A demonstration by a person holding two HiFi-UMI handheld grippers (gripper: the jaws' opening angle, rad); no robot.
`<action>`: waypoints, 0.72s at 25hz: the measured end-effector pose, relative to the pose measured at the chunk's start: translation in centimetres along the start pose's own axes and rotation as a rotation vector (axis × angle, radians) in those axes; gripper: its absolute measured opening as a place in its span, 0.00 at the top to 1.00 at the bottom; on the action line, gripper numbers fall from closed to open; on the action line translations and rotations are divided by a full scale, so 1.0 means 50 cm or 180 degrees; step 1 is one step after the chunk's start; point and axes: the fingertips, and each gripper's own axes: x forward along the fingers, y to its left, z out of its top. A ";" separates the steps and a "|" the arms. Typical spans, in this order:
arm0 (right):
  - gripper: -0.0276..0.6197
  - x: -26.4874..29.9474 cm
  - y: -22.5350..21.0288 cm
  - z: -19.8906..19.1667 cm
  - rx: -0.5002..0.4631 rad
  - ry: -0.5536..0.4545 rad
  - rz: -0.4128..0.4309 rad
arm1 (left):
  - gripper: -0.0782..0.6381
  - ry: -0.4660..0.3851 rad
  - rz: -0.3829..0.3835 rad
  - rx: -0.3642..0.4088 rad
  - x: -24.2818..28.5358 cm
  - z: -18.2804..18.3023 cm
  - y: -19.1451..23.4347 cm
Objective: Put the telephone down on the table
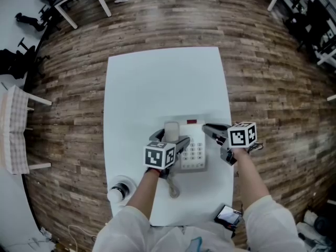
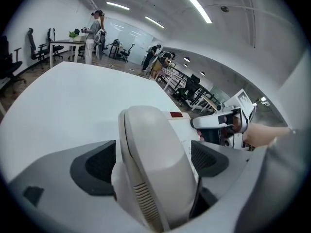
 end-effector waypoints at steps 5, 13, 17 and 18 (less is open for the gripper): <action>0.82 -0.002 0.000 0.003 -0.0057 0.0045 -0.0107 | 0.23 -0.0056 -0.0003 -0.0098 -0.018 0.021 0.000; 0.81 0.001 0.000 0.015 -0.0216 0.0142 -0.0416 | 0.23 -0.0062 0.0057 -0.0143 -0.036 0.032 0.002; 0.82 -0.006 0.012 0.026 -0.0212 0.0188 -0.0553 | 0.23 -0.0080 0.0082 -0.0140 -0.049 0.040 0.000; 0.81 -0.011 0.016 0.024 -0.0219 0.0193 -0.0574 | 0.23 -0.0079 0.0097 -0.0141 -0.053 0.038 0.000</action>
